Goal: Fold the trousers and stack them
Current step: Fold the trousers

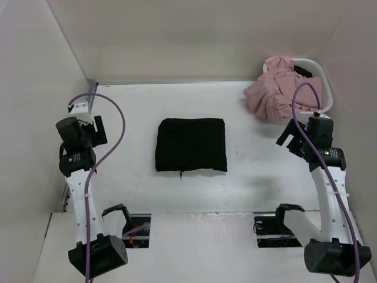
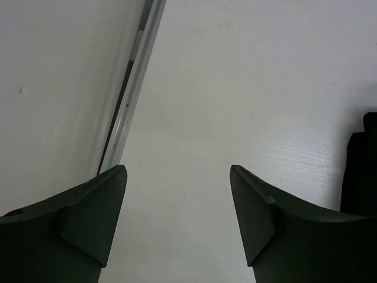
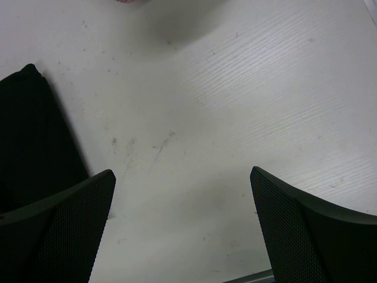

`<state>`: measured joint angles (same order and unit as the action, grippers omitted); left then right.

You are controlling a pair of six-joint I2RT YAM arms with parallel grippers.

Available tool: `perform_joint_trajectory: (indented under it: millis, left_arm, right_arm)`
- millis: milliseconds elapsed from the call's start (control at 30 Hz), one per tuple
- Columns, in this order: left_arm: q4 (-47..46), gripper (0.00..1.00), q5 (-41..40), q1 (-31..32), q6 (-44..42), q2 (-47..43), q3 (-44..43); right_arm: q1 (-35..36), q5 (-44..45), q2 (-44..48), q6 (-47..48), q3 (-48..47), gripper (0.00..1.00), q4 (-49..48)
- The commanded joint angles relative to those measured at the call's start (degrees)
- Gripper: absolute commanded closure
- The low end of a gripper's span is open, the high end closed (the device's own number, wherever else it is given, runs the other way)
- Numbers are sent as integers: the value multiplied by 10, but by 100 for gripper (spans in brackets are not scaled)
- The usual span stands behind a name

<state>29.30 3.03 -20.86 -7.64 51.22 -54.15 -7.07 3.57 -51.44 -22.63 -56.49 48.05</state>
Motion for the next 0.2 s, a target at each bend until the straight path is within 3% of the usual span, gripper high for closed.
perform_joint_trajectory:
  millis: [0,167]
  left_arm:
    - [-6,30,7,15,-11,-7,-10]
    - [-2,30,3,43,-30,-13,-19]
  right_arm:
    - [-2,-3,10,5,1,0,-10]
    - [2,3,20,7,20,0,-25]
